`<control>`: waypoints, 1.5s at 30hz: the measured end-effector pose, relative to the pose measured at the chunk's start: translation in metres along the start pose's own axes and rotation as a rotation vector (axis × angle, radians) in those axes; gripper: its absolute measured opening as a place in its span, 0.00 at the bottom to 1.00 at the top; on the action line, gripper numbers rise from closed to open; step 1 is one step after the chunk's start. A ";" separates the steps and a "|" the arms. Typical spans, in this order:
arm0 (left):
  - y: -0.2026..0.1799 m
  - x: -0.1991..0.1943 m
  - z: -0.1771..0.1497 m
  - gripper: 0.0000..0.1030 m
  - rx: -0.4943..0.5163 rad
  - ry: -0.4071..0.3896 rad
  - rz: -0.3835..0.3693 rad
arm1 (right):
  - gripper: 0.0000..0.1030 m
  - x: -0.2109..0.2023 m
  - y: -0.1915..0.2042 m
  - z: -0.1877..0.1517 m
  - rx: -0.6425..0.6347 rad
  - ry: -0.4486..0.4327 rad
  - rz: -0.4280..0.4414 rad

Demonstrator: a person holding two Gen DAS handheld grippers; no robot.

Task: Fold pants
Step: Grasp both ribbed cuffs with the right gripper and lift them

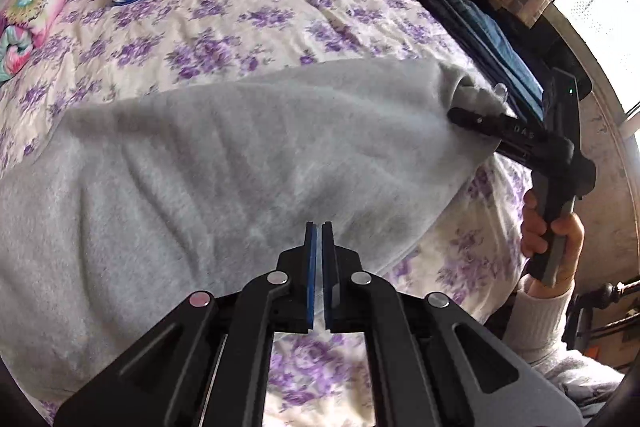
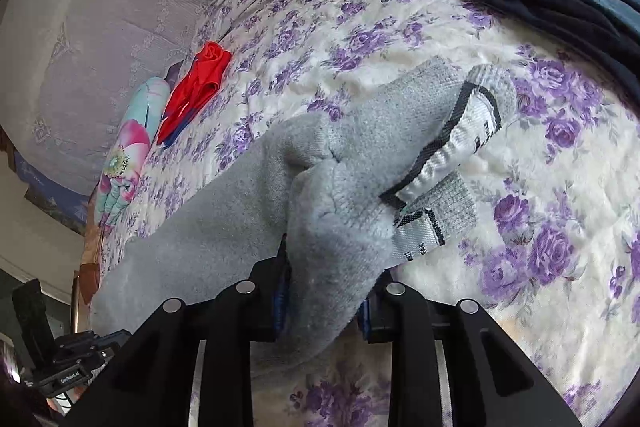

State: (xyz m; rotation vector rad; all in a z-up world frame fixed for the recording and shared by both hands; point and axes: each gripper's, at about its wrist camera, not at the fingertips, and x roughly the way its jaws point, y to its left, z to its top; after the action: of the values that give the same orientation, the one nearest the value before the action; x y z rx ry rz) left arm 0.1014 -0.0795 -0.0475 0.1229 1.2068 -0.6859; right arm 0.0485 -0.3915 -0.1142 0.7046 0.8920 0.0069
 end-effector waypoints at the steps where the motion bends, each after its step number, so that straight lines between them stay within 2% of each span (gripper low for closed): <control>1: -0.010 0.005 0.012 0.01 -0.002 -0.004 -0.005 | 0.27 0.000 0.000 0.000 -0.003 0.000 0.001; 5: -0.046 0.041 0.052 0.01 0.000 0.032 -0.080 | 0.29 0.000 0.002 -0.002 -0.020 0.000 -0.010; 7: -0.063 0.060 0.065 0.01 0.008 0.043 -0.073 | 0.30 -0.001 0.002 -0.002 -0.020 0.002 -0.009; 14: -0.074 0.114 0.084 0.01 -0.052 0.107 -0.104 | 0.30 0.000 -0.001 -0.002 -0.014 0.016 0.004; 18: -0.078 0.122 0.079 0.01 -0.020 0.090 -0.091 | 0.30 0.002 0.000 -0.002 -0.020 0.018 -0.004; 28: -0.080 0.123 0.078 0.01 -0.009 0.074 -0.082 | 0.31 0.003 0.009 0.001 -0.021 0.026 -0.068; 31: -0.078 0.116 0.072 0.01 -0.012 0.073 -0.096 | 0.31 0.004 0.014 0.002 -0.028 0.029 -0.103; 33: -0.073 0.098 0.059 0.01 -0.015 0.064 -0.132 | 0.31 0.004 0.018 0.001 -0.045 0.030 -0.130; 35: -0.060 0.070 0.040 0.01 -0.006 0.027 -0.168 | 0.31 0.003 0.020 0.003 -0.052 0.034 -0.152; 38: -0.016 0.026 0.009 0.01 -0.054 -0.052 -0.115 | 0.29 -0.004 0.039 0.007 -0.112 0.009 -0.217; 40: 0.031 0.001 -0.013 0.01 -0.148 -0.088 -0.060 | 0.26 -0.012 0.068 0.006 -0.221 -0.046 -0.302; 42: 0.087 -0.023 -0.039 0.01 -0.293 -0.124 0.026 | 0.26 -0.020 0.102 0.001 -0.338 -0.113 -0.376; 45: 0.159 -0.058 -0.081 0.01 -0.477 -0.182 0.147 | 0.26 -0.026 0.148 -0.006 -0.460 -0.172 -0.405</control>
State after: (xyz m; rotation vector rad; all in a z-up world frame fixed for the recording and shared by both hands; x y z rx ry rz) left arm 0.1118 0.1071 -0.0689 -0.2425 1.1418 -0.2616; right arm 0.0688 -0.2806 -0.0148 0.0873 0.8156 -0.2005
